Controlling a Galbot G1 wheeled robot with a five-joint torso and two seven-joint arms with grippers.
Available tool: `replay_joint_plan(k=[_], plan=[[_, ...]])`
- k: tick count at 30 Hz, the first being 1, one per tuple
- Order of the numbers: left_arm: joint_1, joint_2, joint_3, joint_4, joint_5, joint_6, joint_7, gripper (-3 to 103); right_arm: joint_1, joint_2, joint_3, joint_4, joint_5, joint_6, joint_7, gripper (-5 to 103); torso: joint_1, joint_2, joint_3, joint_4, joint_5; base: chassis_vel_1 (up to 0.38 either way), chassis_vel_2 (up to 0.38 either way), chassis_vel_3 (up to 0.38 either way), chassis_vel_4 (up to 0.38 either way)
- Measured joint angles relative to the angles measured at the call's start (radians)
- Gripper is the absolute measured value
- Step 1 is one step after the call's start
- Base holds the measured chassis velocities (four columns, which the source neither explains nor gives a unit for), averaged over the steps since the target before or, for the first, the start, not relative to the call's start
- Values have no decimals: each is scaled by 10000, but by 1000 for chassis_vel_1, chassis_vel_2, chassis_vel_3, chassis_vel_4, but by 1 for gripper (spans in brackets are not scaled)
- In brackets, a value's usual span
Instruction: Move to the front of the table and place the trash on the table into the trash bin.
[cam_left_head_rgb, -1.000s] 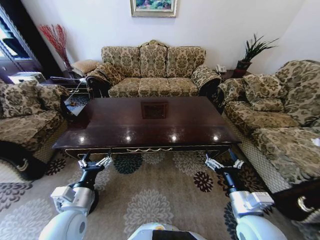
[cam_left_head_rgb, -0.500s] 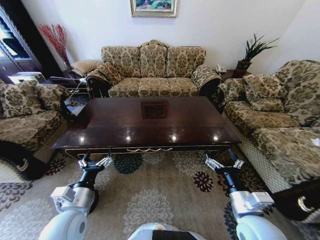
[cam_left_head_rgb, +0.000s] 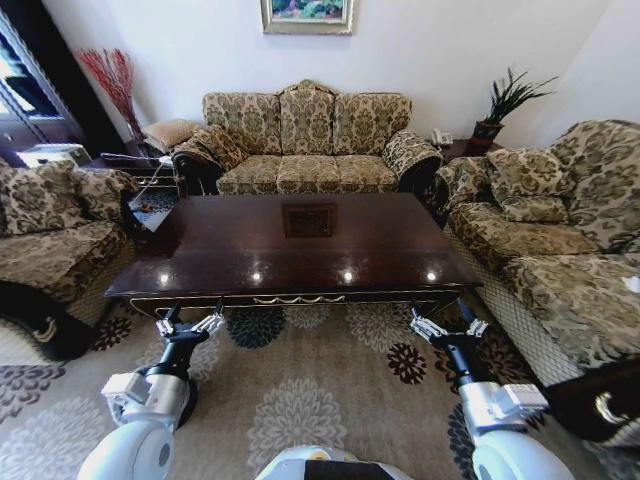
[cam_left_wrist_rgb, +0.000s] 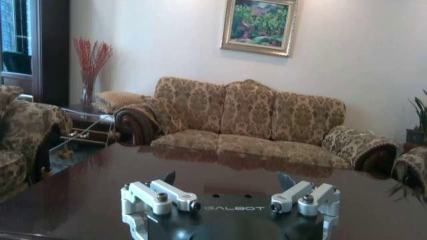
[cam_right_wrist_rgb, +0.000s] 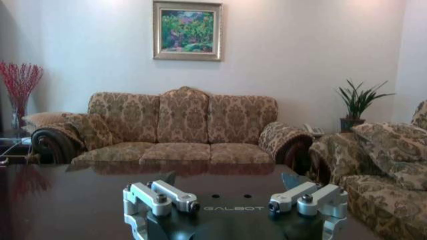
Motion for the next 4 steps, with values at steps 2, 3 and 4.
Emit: replay_joint_plan(k=[2, 3, 4], plan=[[0, 0, 0, 1, 0, 0, 0, 100, 0, 0, 0, -1, 0, 0, 0, 100, 0, 0, 0, 0, 0, 0, 0, 0, 0], [0, 0, 0, 3, 0, 0, 0, 100, 0, 0, 0, -1, 0, 1, 0, 100, 0, 0, 0, 0, 0, 0, 0, 0, 0], [0, 0, 0, 3, 0, 0, 0, 100, 0, 0, 0, -1, 0, 1, 0, 100, 0, 0, 0, 0, 0, 0, 0, 0, 0]])
